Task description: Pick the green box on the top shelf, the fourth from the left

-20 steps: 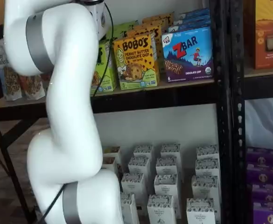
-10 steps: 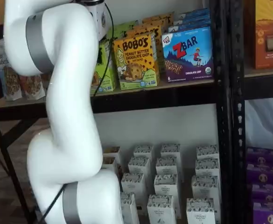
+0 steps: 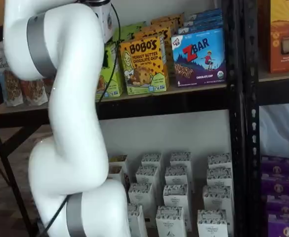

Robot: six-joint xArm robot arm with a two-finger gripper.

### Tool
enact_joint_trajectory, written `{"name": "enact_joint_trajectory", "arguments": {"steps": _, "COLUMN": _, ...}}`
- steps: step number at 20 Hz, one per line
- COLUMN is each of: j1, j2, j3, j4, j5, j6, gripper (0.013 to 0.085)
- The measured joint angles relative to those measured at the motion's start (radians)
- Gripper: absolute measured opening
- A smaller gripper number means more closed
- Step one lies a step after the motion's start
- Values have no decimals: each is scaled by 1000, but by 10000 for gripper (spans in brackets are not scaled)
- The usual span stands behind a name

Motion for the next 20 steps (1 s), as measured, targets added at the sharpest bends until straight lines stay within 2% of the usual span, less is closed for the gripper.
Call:
{"name": "enact_joint_trajectory", "arguments": {"steps": 1, "j1": 1, "j2": -3, "j3": 4, "j4": 0, "j5": -5, "j6": 1, "gripper": 490}}
{"name": "enact_joint_trajectory", "arguments": {"steps": 2, "j1": 2, "j2": -4, "j3": 7, "j4": -1, "j5": -8, "j6": 1, "gripper": 450}}
{"name": "enact_joint_trajectory", "arguments": {"steps": 3, "j1": 2, "j2": -5, "j3": 8, "j4": -1, "j5": -9, "j6": 2, "gripper": 450}}
{"name": "enact_joint_trajectory", "arguments": {"steps": 4, "j1": 2, "j2": -6, "j3": 9, "j4": 0, "j5": -10, "j6": 2, "gripper": 410}}
{"name": "enact_joint_trajectory", "arguments": {"steps": 5, "j1": 2, "j2": -6, "j3": 10, "j4": 0, "j5": -10, "j6": 2, "gripper": 410}}
{"name": "enact_joint_trajectory", "arguments": {"steps": 6, "j1": 2, "j2": -7, "j3": 10, "j4": 1, "j5": -10, "j6": 2, "gripper": 370}}
{"name": "enact_joint_trajectory", "arguments": {"steps": 7, "j1": 2, "j2": -7, "j3": 10, "j4": 2, "j5": -10, "j6": 2, "gripper": 370}}
{"name": "enact_joint_trajectory", "arguments": {"steps": 10, "j1": 2, "j2": -8, "j3": 11, "j4": 4, "j5": -11, "j6": 3, "gripper": 290}}
{"name": "enact_joint_trajectory", "arguments": {"steps": 11, "j1": 2, "j2": -9, "j3": 11, "j4": 4, "j5": -11, "j6": 3, "gripper": 290}}
{"name": "enact_joint_trajectory", "arguments": {"steps": 12, "j1": 3, "j2": -9, "j3": 11, "j4": 5, "j5": -10, "j6": 3, "gripper": 250}}
{"name": "enact_joint_trajectory", "arguments": {"steps": 20, "j1": 2, "j2": -5, "j3": 3, "j4": 5, "j5": 3, "j6": 3, "gripper": 250}}
